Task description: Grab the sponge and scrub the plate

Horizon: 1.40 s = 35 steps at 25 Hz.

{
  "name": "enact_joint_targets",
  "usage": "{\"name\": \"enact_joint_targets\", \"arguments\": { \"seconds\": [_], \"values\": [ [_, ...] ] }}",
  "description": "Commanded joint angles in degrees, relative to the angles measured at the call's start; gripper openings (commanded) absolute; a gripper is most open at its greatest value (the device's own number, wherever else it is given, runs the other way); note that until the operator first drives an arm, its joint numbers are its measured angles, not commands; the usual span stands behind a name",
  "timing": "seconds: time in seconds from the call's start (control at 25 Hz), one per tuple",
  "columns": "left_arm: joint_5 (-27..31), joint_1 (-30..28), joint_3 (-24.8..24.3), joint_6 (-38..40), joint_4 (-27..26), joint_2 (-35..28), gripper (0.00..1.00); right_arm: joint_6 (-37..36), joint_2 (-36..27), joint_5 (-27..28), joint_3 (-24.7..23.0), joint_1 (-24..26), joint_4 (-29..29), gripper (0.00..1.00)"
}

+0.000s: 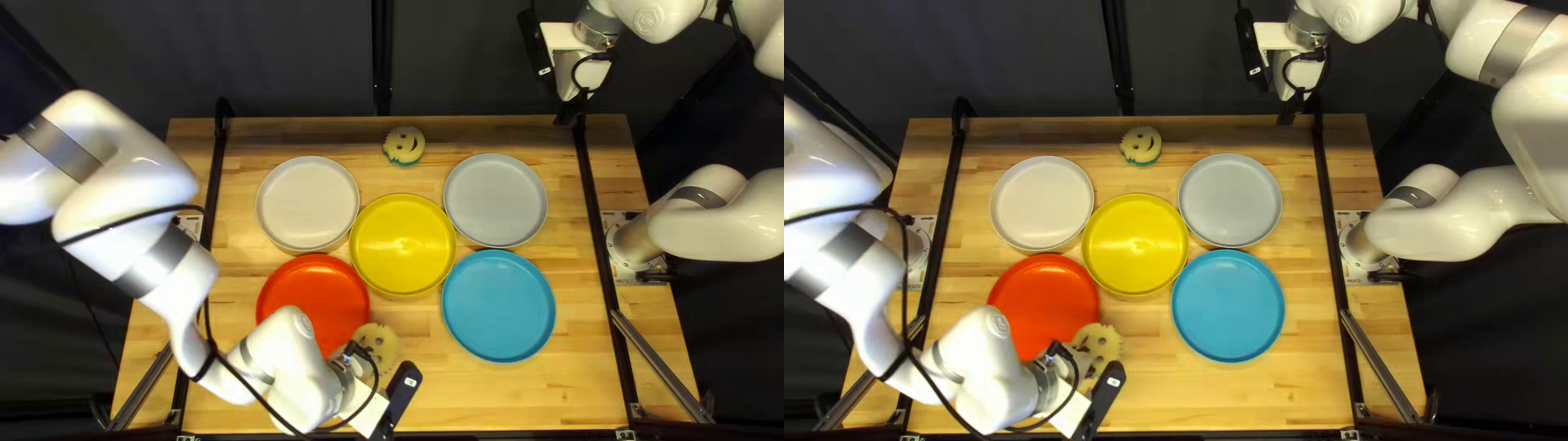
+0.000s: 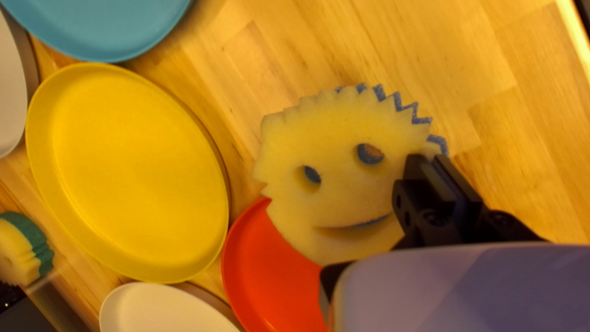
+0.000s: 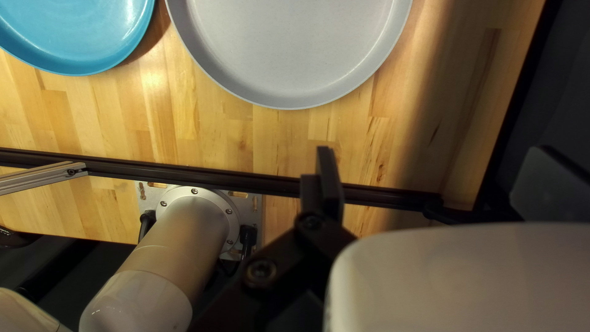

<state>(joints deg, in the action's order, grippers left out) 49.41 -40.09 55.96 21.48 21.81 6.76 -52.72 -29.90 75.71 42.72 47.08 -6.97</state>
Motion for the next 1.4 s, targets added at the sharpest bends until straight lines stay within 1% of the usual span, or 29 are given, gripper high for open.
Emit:
{"name": "enact_joint_targets", "arguments": {
  "seconds": [0.04,0.2,0.4,0.64,0.8,1.0,1.08,1.16,1.24,1.4],
  "values": [
    [-3.1,0.0,-4.0,0.6,-1.2,-0.5,0.0,0.0,0.0,0.0,0.0,0.0,0.0,1.0],
    [-7.7,0.8,-8.8,0.7,-2.4,-1.3,0.0,0.0,0.0,0.0,0.0,0.0,0.0,1.0],
    [-10.7,2.4,-11.1,-1.0,-3.7,-1.1,0.0,0.0,0.0,0.0,0.0,0.0,0.0,1.0],
    [-13.8,7.9,-14.2,-7.6,-5.7,-2.5,0.0,0.0,0.0,0.0,0.0,0.0,0.0,1.0],
    [-15.0,11.8,-15.4,-12.8,-7.3,-3.3,0.0,0.0,0.0,0.0,0.0,0.0,0.0,1.0],
    [-16.1,14.4,-17.2,-17.0,-9.0,-4.4,0.0,0.0,0.0,0.0,0.0,0.0,0.0,1.0],
    [-16.5,14.5,-18.1,-17.5,-9.6,-4.9,0.0,0.0,0.0,0.0,0.0,0.0,0.0,1.0],
    [-17.2,13.3,-18.4,-17.0,-10.5,-4.6,0.0,0.0,0.0,0.0,0.0,0.0,0.0,1.0],
    [-17.4,11.8,-17.6,-16.1,-10.9,-3.9,0.0,0.0,0.0,0.0,0.0,0.0,0.0,1.0],
    [-17.0,7.6,-14.2,-12.6,-11.1,-1.3,0.0,0.0,0.0,0.0,0.0,0.0,0.0,1.0]
  ]
}}
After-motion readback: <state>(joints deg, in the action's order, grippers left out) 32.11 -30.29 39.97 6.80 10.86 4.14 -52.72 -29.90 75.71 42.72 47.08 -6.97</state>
